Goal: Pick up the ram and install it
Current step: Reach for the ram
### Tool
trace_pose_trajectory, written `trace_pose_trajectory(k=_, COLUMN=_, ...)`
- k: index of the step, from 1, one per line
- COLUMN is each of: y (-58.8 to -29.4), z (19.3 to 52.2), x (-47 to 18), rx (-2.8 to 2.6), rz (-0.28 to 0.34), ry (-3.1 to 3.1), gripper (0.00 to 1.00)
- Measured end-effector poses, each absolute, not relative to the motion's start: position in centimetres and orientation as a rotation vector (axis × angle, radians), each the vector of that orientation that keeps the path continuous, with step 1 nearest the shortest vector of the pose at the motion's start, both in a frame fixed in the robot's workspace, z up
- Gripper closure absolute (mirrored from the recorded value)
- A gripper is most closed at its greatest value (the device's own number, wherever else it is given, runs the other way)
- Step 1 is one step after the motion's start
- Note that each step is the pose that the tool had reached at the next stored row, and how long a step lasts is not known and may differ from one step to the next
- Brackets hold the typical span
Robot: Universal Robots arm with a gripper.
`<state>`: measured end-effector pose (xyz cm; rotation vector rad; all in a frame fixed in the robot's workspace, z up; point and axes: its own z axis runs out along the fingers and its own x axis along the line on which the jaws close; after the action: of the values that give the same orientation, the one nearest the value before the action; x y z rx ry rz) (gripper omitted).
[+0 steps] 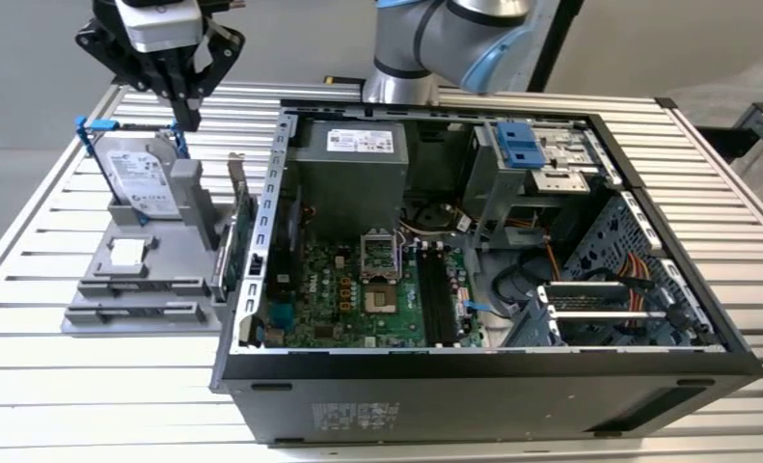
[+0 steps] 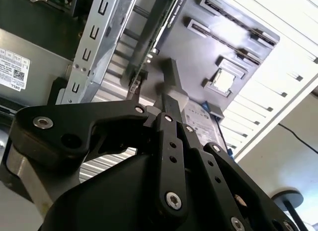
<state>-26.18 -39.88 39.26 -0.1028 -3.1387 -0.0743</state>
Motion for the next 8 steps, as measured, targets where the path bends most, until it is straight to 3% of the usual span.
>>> trace_pose_trajectory(k=8, y=-39.9, z=39.3, x=-27.5, rx=-0.099, rz=-0.074, ry=-3.138, gripper=1.00)
